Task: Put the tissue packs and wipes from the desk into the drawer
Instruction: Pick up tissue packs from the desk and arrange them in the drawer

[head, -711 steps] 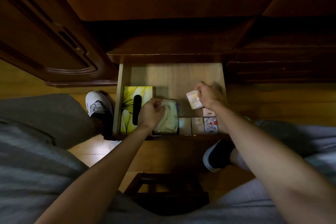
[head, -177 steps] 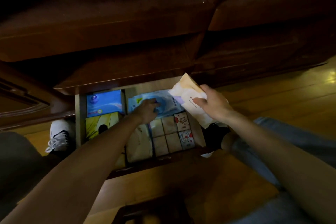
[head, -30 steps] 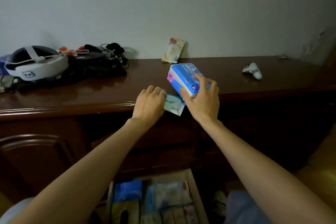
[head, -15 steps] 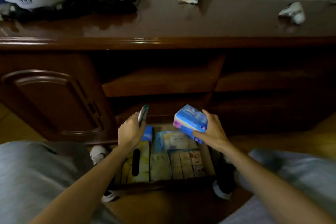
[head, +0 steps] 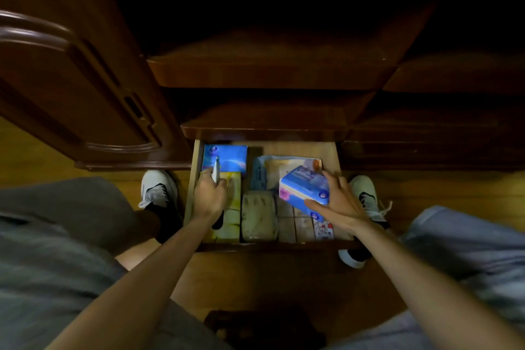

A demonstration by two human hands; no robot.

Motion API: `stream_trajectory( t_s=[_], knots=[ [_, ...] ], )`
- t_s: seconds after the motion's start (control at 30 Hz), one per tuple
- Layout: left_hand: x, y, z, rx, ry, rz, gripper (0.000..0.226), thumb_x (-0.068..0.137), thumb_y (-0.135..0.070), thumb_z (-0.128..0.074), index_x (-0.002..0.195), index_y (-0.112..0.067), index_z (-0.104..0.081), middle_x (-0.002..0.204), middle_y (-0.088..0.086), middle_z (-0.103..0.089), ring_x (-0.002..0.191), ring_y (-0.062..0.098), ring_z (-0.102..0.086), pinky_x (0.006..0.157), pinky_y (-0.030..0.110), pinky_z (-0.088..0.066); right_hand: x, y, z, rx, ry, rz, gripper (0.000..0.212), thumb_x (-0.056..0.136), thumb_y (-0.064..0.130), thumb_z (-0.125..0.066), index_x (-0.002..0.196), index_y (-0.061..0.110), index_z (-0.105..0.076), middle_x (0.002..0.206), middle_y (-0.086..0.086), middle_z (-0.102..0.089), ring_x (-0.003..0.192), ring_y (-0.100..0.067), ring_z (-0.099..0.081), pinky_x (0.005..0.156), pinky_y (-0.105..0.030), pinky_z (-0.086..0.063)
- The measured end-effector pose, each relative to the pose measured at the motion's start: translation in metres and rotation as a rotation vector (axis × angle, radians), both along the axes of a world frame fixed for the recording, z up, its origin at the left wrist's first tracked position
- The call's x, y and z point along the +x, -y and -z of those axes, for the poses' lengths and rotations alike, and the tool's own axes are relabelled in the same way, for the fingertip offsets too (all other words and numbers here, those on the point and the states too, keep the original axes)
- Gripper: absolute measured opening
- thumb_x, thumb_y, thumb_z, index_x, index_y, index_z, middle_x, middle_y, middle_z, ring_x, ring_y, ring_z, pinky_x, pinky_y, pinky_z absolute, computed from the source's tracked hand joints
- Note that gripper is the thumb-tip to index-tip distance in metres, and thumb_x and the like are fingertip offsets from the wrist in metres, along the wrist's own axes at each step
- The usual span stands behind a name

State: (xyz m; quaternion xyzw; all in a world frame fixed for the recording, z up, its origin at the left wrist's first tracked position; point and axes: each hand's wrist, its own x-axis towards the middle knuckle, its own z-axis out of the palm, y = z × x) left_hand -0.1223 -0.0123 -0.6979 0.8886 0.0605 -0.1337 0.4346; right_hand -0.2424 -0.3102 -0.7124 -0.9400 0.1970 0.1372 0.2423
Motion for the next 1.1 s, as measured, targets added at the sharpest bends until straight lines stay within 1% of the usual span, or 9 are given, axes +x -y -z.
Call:
stream_trajectory(
  t_s=[0.1,0.23,0.3,0.37,0.47,0.63,0.83,0.97,1.1],
  knots=[
    [0.0,0.007,0.001,-0.053,-0.038,0.057,0.039,0.097,-0.02,-0.054,0.132,-0.003,-0.048,0.068,0.002,-0.054,0.056,0.021,-0.052,0.049,0.031,-0.034,-0.001,0.004,0.002,-0.068,-0.026,-0.237,0.102,0.073,0.062,-0.074,0.155,0.033,-0.02,0.148,-0.002,-0.028,0.14,-0.026,-0.027,0.11,-0.041,-0.036],
    [-0.003,0.007,0.007,-0.042,-0.044,0.116,0.035,0.095,-0.022,-0.057,0.128,-0.009,-0.052,0.067,0.005,-0.058,0.056,0.026,-0.056,0.051,0.039,-0.043,-0.011,0.005,0.012,0.0,-0.044,-0.376,0.098,0.069,0.057,-0.08,0.15,0.034,-0.03,0.142,0.006,-0.03,0.133,-0.016,-0.023,0.109,-0.041,-0.034],
    [-0.005,0.006,0.01,-0.023,-0.033,0.116,0.032,0.094,-0.022,-0.06,0.123,-0.012,-0.054,0.068,0.008,-0.061,0.058,0.028,-0.059,0.052,0.044,-0.047,-0.013,0.006,0.018,0.041,-0.064,-0.363,0.101,0.067,0.049,-0.084,0.15,0.036,-0.028,0.146,0.007,-0.026,0.139,-0.018,-0.018,0.114,-0.047,-0.031],
    [-0.006,0.004,0.011,-0.002,-0.032,0.111,0.031,0.092,-0.024,-0.063,0.12,-0.016,-0.054,0.072,0.011,-0.064,0.06,0.029,-0.061,0.053,0.045,-0.049,-0.013,0.009,0.022,0.052,-0.12,-0.372,0.105,0.067,0.043,-0.085,0.152,0.038,-0.024,0.152,0.005,-0.022,0.148,-0.023,-0.01,0.121,-0.051,-0.02],
    [-0.007,0.003,0.011,0.021,-0.035,0.112,0.031,0.09,-0.027,-0.064,0.118,-0.021,-0.053,0.072,0.008,-0.065,0.061,0.028,-0.062,0.056,0.042,-0.05,-0.011,0.014,0.025,0.009,-0.271,-0.415,0.112,0.069,0.033,-0.082,0.157,0.039,-0.013,0.164,0.004,-0.008,0.153,-0.019,0.008,0.123,-0.044,-0.001],
    [-0.011,0.006,0.011,0.012,-0.032,0.121,0.03,0.091,-0.025,-0.064,0.118,-0.014,-0.057,0.074,0.005,-0.064,0.062,0.024,-0.06,0.055,0.035,-0.045,-0.005,-0.001,0.022,-0.079,-0.299,-0.453,0.115,0.07,0.045,-0.08,0.158,0.036,-0.007,0.164,-0.006,-0.018,0.151,-0.029,-0.013,0.122,-0.046,-0.015],
    [-0.014,0.008,0.012,0.024,-0.009,0.182,0.03,0.091,-0.012,-0.062,0.121,-0.009,-0.06,0.088,0.013,-0.066,0.07,0.029,-0.06,0.062,0.036,-0.046,0.003,-0.004,0.023,-0.127,-0.353,-0.518,0.115,0.072,0.059,-0.078,0.161,0.03,-0.01,0.164,-0.006,-0.026,0.148,-0.029,-0.027,0.12,-0.043,-0.021],
    [-0.014,0.009,0.013,0.011,-0.021,0.177,0.036,0.092,-0.013,-0.062,0.128,-0.01,-0.057,0.096,0.011,-0.067,0.077,0.028,-0.062,0.063,0.032,-0.045,0.017,-0.003,0.016,-0.18,-0.39,-0.532,0.118,0.062,0.072,-0.078,0.157,0.028,-0.024,0.151,-0.006,-0.041,0.138,-0.028,-0.036,0.115,-0.041,-0.026],
    [-0.014,0.011,0.013,0.014,0.002,0.183,0.036,0.091,-0.012,-0.062,0.126,-0.01,-0.058,0.092,0.011,-0.067,0.074,0.028,-0.061,0.062,0.033,-0.046,0.035,-0.001,0.01,-0.193,-0.475,-0.571,0.111,0.057,0.081,-0.071,0.153,0.041,-0.031,0.133,-0.003,-0.04,0.129,-0.027,-0.033,0.108,-0.044,-0.025]
  ],
)
